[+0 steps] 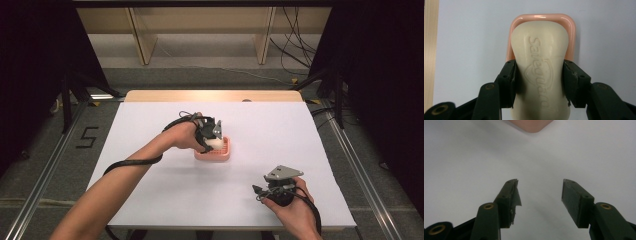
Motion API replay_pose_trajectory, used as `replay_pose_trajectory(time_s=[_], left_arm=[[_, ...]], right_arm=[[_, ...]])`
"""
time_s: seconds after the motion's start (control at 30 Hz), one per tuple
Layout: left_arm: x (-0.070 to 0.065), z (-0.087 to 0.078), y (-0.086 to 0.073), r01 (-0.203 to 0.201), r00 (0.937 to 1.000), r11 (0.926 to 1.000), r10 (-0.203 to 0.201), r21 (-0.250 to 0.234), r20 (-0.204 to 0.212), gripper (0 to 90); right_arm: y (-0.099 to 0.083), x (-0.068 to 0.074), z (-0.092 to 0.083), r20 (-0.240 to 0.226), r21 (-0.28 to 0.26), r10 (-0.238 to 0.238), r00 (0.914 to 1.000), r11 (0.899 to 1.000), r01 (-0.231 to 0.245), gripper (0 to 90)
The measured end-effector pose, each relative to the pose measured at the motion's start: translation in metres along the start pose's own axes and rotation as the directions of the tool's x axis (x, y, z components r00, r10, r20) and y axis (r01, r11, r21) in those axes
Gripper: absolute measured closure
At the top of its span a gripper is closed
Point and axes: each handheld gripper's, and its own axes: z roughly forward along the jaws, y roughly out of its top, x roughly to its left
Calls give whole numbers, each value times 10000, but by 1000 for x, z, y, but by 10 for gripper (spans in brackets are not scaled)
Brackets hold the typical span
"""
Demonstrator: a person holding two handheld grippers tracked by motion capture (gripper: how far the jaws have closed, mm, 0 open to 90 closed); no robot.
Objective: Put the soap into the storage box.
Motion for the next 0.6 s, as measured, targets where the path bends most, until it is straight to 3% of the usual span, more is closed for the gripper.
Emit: replay_pose_trajectory(time_s=[0.27, 0.33, 0.6], left_arm=[[2, 5, -1, 123, 9999, 9999, -123, 45, 38, 489], [3, 6, -1, 138, 9999, 9999, -138, 59, 42, 489], [5, 13, -2, 178, 9998, 9998, -178, 110, 69, 489]], right_arm=[[0, 0, 0, -11, 11, 4, 10000, 10000, -4, 473], [-1, -2, 1, 26, -31, -251, 9997, 9997, 251, 473], [0, 0, 0, -10, 18, -10, 10000, 10000, 10, 473]])
